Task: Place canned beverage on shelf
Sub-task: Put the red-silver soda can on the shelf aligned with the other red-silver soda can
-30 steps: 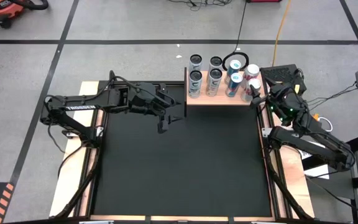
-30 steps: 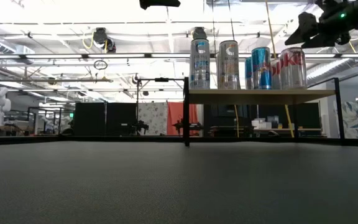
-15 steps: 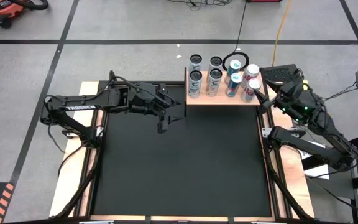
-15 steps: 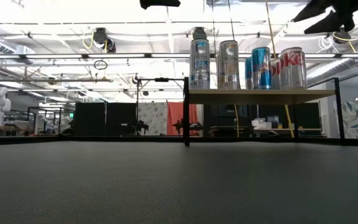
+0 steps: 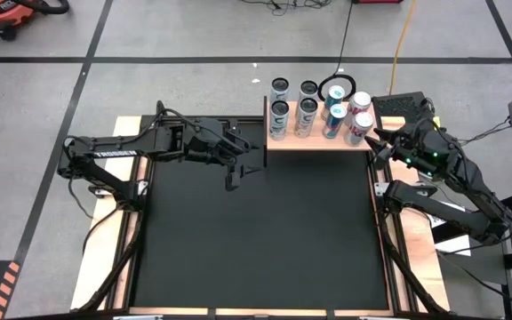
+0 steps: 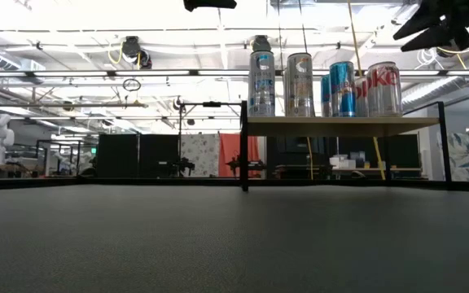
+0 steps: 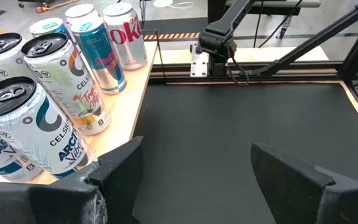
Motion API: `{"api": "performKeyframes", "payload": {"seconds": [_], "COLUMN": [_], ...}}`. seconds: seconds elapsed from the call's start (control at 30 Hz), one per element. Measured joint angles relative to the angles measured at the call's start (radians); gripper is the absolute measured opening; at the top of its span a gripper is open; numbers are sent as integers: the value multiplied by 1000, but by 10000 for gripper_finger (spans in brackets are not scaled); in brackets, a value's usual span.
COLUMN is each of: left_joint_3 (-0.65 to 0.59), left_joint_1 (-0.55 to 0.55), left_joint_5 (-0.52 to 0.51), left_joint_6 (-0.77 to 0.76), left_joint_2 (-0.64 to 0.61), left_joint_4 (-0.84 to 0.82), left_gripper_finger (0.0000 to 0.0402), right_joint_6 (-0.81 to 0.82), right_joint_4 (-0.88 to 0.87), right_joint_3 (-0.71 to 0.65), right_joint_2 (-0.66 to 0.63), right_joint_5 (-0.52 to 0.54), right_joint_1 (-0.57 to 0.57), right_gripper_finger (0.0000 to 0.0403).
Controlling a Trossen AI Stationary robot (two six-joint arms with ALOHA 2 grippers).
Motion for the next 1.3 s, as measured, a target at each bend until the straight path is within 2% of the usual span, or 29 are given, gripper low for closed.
{"api": "performKeyframes", "payload": {"seconds": [0.3, 0.37, 0.5, 0.83, 1.0, 1.3], "left_joint_3": [0, 0, 0, 0, 0, 0], "left_joint_1": [0, 0, 0, 0, 0, 0], "left_joint_5": [0, 0, 0, 0, 0, 0], "left_joint_6": [0, 0, 0, 0, 0, 0], "left_joint_2": [0, 0, 0, 0, 0, 0], "left_joint_4": [0, 0, 0, 0, 0, 0], "left_gripper_finger": [293, 293, 293, 293, 293, 293], "right_joint_6": [49, 50, 53, 42, 44, 52], "right_joint_4": [-16, -16, -15, -3, -3, -5], "right_joint_3": [0, 0, 0, 0, 0, 0], "right_joint_2": [23, 38, 71, 144, 159, 158], "right_joint_5": [1, 1, 1, 5, 78, 117], "right_joint_1": [0, 0, 0, 0, 0, 0], "right_gripper_finger": [30, 8, 15, 2, 1, 0]}}
